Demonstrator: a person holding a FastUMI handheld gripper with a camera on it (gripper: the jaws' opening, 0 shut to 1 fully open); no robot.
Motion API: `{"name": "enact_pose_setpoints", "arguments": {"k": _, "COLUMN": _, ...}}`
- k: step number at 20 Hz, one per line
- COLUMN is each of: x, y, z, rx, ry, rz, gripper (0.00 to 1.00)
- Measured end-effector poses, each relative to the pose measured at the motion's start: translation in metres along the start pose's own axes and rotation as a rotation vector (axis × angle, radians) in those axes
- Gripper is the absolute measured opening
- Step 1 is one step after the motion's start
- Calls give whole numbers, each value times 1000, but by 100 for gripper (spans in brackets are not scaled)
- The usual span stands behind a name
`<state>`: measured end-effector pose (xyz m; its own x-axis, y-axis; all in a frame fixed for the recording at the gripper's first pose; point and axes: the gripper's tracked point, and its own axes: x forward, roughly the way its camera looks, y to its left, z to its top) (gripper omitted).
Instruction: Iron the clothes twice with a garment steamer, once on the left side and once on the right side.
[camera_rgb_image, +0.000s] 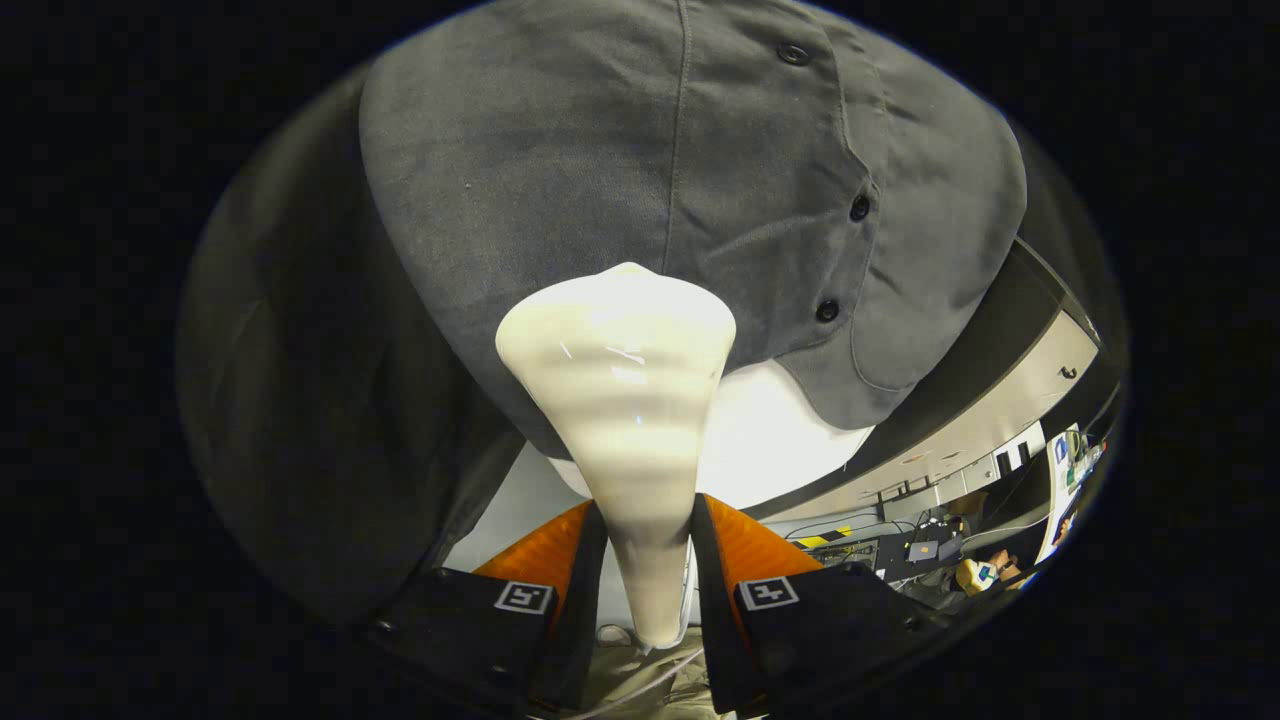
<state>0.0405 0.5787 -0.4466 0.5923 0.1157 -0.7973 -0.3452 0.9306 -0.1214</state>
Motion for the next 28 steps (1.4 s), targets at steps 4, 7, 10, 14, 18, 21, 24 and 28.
{"name": "enact_pose_setpoints", "arguments": {"k": 4, "x": -10, "y": -9, "z": -7, "rx": 45, "ry": 1, "rz": 0, "gripper": 53}}
{"name": "enact_pose_setpoints", "arguments": {"k": 7, "x": -24, "y": -22, "z": -3, "rx": 66, "ry": -30, "rz": -6, "gripper": 53}}
{"name": "enact_pose_setpoints", "arguments": {"k": 10, "x": -49, "y": -47, "z": 4, "rx": 115, "ry": -76, "rz": -27, "gripper": 53}}
{"name": "enact_pose_setpoints", "arguments": {"k": 14, "x": -81, "y": -101, "z": 14, "rx": 206, "ry": -143, "rz": -56, "gripper": 53}}
{"name": "enact_pose_setpoints", "arguments": {"k": 18, "x": -120, "y": -155, "z": 31, "rx": 278, "ry": -202, "rz": -90, "gripper": 53}}
{"name": "enact_pose_setpoints", "arguments": {"k": 21, "x": -149, "y": -200, "z": 52, "rx": 315, "ry": -260, "rz": -120, "gripper": 53}}
{"name": "enact_pose_setpoints", "arguments": {"k": 24, "x": -179, "y": -236, "z": 78, "rx": 324, "ry": -316, "rz": -141, "gripper": 53}}
{"name": "enact_pose_setpoints", "arguments": {"k": 28, "x": -228, "y": -294, "z": 122, "rx": 308, "ry": -417, "rz": -187, "gripper": 53}}
